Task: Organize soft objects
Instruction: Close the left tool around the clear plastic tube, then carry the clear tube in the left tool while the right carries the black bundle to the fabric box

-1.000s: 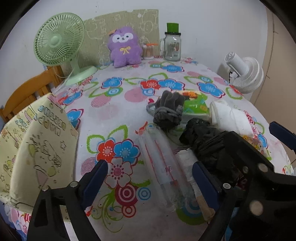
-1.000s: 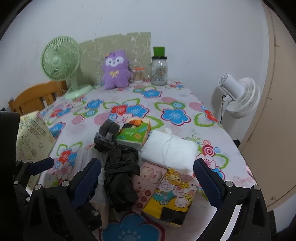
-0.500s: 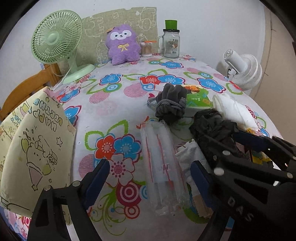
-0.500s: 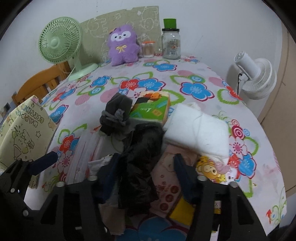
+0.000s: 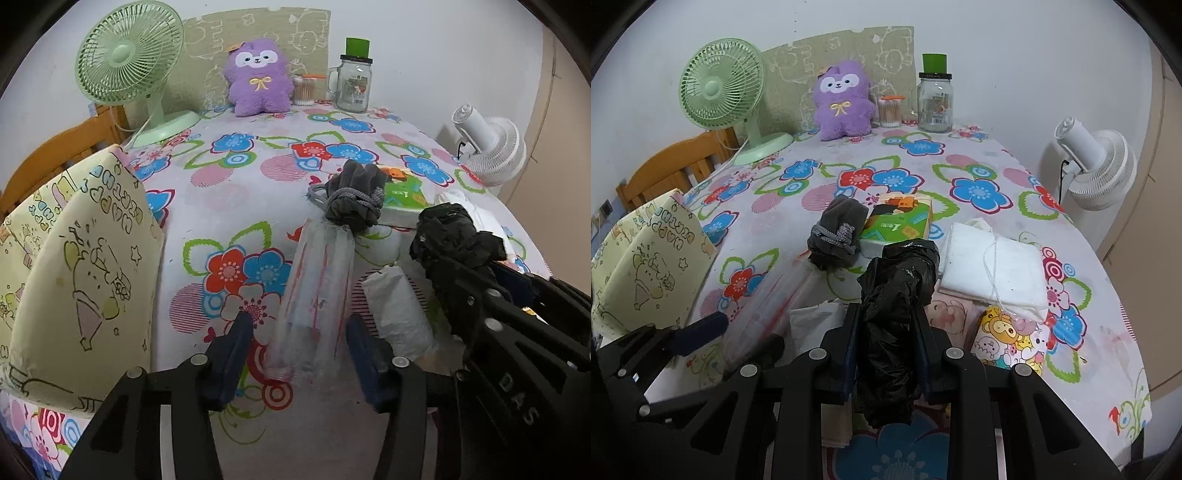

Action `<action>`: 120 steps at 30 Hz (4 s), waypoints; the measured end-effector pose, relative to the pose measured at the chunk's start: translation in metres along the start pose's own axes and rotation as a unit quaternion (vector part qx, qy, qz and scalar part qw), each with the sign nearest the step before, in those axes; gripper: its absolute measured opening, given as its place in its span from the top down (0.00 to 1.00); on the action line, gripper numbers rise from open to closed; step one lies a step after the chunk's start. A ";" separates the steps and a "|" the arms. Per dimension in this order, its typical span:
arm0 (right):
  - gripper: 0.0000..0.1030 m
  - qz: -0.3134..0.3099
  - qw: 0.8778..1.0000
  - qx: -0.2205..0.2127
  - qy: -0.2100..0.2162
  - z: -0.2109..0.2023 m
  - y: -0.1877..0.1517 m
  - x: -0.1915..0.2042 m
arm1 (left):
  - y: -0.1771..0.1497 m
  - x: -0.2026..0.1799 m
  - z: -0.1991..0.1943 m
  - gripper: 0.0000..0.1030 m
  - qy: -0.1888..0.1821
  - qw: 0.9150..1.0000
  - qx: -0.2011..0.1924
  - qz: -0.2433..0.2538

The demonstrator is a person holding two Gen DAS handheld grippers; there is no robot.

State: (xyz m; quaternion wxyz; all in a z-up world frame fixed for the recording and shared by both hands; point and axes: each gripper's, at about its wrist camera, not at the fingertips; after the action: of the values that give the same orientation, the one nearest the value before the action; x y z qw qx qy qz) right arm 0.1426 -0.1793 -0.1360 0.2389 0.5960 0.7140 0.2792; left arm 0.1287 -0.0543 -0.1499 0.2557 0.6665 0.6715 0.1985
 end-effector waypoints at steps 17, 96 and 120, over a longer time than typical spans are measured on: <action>0.72 0.008 1.000 0.001 -0.014 -0.007 0.000 -0.008 | 0.008 -0.013 0.005 0.72 0.001 0.999 -0.021 0.036; 0.72 -0.052 0.993 -0.095 0.053 -0.079 0.071 0.142 | 0.040 0.124 -0.090 0.72 0.028 0.996 -0.077 -0.032; 0.61 -0.082 0.984 -0.009 0.156 -0.013 0.068 0.210 | 0.032 0.181 -0.052 0.26 0.088 0.995 -0.015 -0.053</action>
State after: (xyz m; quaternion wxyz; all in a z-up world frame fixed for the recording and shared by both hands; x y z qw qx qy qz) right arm 0.1457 0.0348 -0.0821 0.1517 0.4822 0.7867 0.3543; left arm 0.1265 0.1310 -0.1037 0.2159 0.6060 0.7228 0.2524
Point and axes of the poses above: each gripper's, at about its wrist camera, not at the fingertips, and z roughly the way its jaws point, x to its left, y to its top, and after that the axes turned 6 degrees about -z, right-handed
